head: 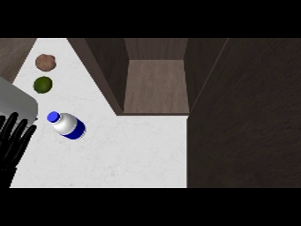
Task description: Pick up the bottled water, place it into the cabinet and close the cabinet
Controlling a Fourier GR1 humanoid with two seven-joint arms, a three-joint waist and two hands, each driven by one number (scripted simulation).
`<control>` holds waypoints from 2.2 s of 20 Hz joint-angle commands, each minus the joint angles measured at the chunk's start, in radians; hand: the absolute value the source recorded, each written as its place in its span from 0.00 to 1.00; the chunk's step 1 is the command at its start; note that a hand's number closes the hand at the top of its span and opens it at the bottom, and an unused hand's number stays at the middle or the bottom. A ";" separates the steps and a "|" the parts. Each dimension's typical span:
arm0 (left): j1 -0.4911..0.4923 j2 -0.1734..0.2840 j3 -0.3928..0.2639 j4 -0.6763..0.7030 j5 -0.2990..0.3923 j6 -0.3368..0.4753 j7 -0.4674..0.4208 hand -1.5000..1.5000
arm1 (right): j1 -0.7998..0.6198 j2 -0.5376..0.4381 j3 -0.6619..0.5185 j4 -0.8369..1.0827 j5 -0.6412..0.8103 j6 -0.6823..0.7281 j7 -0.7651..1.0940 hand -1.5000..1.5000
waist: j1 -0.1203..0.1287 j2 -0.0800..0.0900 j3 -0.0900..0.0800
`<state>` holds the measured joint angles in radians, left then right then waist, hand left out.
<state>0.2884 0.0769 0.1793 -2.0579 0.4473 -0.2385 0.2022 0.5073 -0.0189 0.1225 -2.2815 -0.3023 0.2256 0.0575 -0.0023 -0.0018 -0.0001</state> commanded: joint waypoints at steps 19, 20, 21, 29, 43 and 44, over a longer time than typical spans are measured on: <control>-0.142 0.058 0.151 0.494 -0.148 -0.155 -0.332 0.00 | 0.136 -0.024 -0.001 0.062 0.021 0.120 -0.200 0.00 | -0.009 0.001 0.000; -0.168 0.102 0.188 0.452 -0.111 -0.130 -0.269 0.00 | 0.095 0.003 0.046 0.005 0.040 0.054 -0.107 0.00 | -0.003 0.001 0.000; -0.198 0.118 0.202 0.558 -0.135 -0.149 -0.325 0.00 | 0.170 0.009 0.106 -0.038 0.088 0.073 -0.137 0.00 | -0.010 0.001 -0.001; -0.341 0.172 0.202 0.857 -0.200 -0.187 -0.460 0.00 | 0.085 -0.004 0.024 0.058 0.041 0.080 -0.153 0.00 | -0.006 0.002 0.000; -0.556 0.235 0.237 1.463 -0.244 -0.248 -0.679 0.00 | 0.162 0.018 0.154 0.042 0.127 0.044 -0.209 0.00 | -0.014 0.004 -0.001; -0.585 0.221 0.221 1.467 -0.256 -0.214 -0.666 0.00 | 0.153 -0.032 0.040 0.015 0.026 0.097 -0.170 0.00 | -0.011 0.003 -0.001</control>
<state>-0.2320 0.2873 0.4017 -0.7064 0.1981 -0.4470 -0.4328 0.6603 -0.0251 0.1960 -2.2557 -0.2455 0.3128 -0.1225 -0.0149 0.0016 -0.0012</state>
